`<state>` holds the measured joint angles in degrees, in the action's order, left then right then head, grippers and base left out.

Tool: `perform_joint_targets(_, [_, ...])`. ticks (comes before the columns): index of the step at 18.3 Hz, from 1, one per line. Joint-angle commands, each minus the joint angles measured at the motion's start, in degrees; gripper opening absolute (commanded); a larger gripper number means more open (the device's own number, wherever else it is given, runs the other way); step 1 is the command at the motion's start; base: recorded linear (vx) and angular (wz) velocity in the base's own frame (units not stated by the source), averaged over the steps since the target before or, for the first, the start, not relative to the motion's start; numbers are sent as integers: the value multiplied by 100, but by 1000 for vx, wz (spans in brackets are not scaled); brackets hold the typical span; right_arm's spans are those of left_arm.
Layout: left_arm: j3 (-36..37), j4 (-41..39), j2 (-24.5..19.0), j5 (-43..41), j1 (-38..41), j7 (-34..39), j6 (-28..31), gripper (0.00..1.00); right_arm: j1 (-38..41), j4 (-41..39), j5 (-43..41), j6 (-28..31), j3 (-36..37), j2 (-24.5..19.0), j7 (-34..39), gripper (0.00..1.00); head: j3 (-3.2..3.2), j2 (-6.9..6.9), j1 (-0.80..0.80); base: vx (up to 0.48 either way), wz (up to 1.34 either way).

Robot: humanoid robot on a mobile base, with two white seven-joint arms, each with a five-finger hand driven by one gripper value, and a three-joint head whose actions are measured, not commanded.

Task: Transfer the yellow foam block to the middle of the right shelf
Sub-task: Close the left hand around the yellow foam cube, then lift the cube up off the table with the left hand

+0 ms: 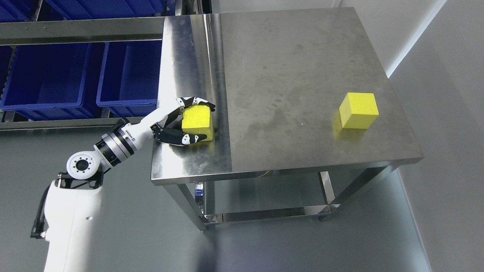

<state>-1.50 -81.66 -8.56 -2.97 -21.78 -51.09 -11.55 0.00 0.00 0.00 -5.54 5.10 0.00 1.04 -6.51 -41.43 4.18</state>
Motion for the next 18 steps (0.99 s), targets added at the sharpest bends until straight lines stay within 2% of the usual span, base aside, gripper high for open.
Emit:
perform_joint_targets(1, [-1105,124,756,821,-685,186,-216,24,-9,-100,0,0,0,100,2,100,0,0,0,0,0])
perform_joint_targets(3, [-1159,115,756,1647,-854,685,-338,25,-18,-100,0,0,0,100,2,100,0,0,0,0,0])
perform_joint_targets(4, [-1168,115,756,1842,-863,1253,-556,28,-9,-100,0,0,0,100,2,100,0,0,0,0,0])
perform_joint_targets(6, [-1168,115,756,1844,-811,2186,-909,34,-18,-100,0,0,0,100,2,100,0,0,0,0,0])
perform_joint_targets(10, [-1212,-25,756,1844,-425,3559,-1244,35,-9,-100,0,0,0,100,2,100,0,0,0,0,23])
perform_joint_targets(18, [-1414,-359,756,1844,173,3597,-1244,35,-9,-100,0,0,0,100,2,100,0,0,0,-41,274])
